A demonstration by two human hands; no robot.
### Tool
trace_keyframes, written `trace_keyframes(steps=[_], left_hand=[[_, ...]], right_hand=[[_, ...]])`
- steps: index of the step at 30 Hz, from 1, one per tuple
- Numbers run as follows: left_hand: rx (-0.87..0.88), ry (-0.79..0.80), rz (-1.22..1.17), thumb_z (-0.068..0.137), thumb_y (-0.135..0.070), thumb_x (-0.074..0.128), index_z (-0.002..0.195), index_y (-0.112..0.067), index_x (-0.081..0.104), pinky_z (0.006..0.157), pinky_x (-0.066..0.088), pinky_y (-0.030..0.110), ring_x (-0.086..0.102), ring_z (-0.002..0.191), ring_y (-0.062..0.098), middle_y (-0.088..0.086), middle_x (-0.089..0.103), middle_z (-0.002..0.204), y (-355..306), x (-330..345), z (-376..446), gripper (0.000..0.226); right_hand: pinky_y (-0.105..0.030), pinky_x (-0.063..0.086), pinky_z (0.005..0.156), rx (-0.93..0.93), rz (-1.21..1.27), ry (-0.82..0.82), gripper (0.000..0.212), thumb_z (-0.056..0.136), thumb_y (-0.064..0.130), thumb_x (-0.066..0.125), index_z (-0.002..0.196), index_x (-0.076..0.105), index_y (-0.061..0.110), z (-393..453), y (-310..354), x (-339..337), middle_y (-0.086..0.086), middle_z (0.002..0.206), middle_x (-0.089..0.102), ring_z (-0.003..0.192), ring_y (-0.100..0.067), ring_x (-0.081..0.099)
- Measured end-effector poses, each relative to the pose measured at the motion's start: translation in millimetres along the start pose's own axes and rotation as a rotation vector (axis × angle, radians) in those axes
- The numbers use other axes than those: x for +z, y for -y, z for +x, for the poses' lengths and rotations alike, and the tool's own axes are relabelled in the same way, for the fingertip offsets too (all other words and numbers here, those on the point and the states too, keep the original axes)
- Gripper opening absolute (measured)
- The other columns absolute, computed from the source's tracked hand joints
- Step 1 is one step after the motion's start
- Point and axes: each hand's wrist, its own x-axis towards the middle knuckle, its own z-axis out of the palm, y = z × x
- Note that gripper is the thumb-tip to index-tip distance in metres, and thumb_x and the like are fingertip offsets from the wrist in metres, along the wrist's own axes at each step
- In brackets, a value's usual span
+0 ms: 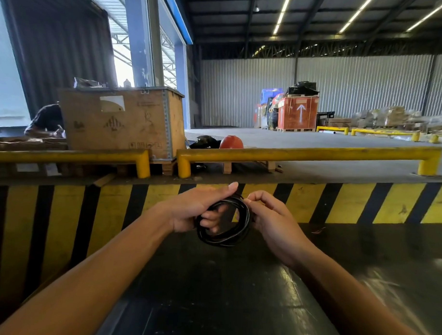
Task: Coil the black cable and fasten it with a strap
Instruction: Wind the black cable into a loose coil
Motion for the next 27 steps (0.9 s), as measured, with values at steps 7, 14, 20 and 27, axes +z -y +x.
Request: trace_keyframes(steps=[7, 14, 20, 27], left_hand=[[0.109, -0.401, -0.038, 0.078, -0.063, 0.055, 0.052, -0.022, 0.049, 0.049, 0.042, 0.025, 0.032, 0.037, 0.011, -0.006, 0.034, 0.041, 2.0, 6.0, 12.0, 0.049], [0.084, -0.342, 0.020, 0.079, -0.064, 0.057, 0.049, -0.023, 0.049, 0.046, 0.037, 0.025, 0.026, 0.038, 0.013, -0.005, 0.032, 0.041, 7.1, 10.1, 14.5, 0.051], [0.056, -0.286, 0.128, 0.083, -0.061, 0.054, 0.051, -0.024, 0.051, 0.040, 0.037, 0.019, 0.028, 0.036, 0.010, -0.007, 0.035, 0.041, 8.2, 14.7, 15.1, 0.049], [0.074, -0.283, 0.220, 0.084, -0.060, 0.053, 0.054, -0.021, 0.048, 0.043, 0.035, 0.023, 0.030, 0.037, 0.011, -0.007, 0.034, 0.042, 8.0, 16.9, 14.1, 0.049]], right_hand=[[-0.034, 0.047, 0.093, 0.010, -0.118, -0.099, 0.026, 0.092, 0.042, 0.049, 0.108, 0.063, 0.027, -2.3, -13.7, 6.0, 0.003, 0.107, 0.069, 0.103, -0.009, 0.063], [-0.014, 0.037, 0.080, -0.127, -0.473, -0.243, 0.070, 0.073, 0.052, 0.069, 0.130, 0.033, 0.034, 4.9, -13.6, -3.9, 0.020, 0.126, 0.044, 0.110, 0.002, 0.048], [-0.018, 0.033, 0.090, -0.234, -0.683, -0.185, 0.086, 0.077, 0.043, 0.070, 0.144, 0.016, 0.035, 2.1, -11.9, -5.0, 0.008, 0.151, 0.034, 0.119, 0.003, 0.038], [-0.013, 0.027, 0.094, -0.352, -0.855, -0.231, 0.078, 0.082, 0.042, 0.065, 0.144, 0.021, 0.030, -0.9, -1.1, -11.9, 0.009, 0.147, 0.040, 0.123, 0.000, 0.039]])
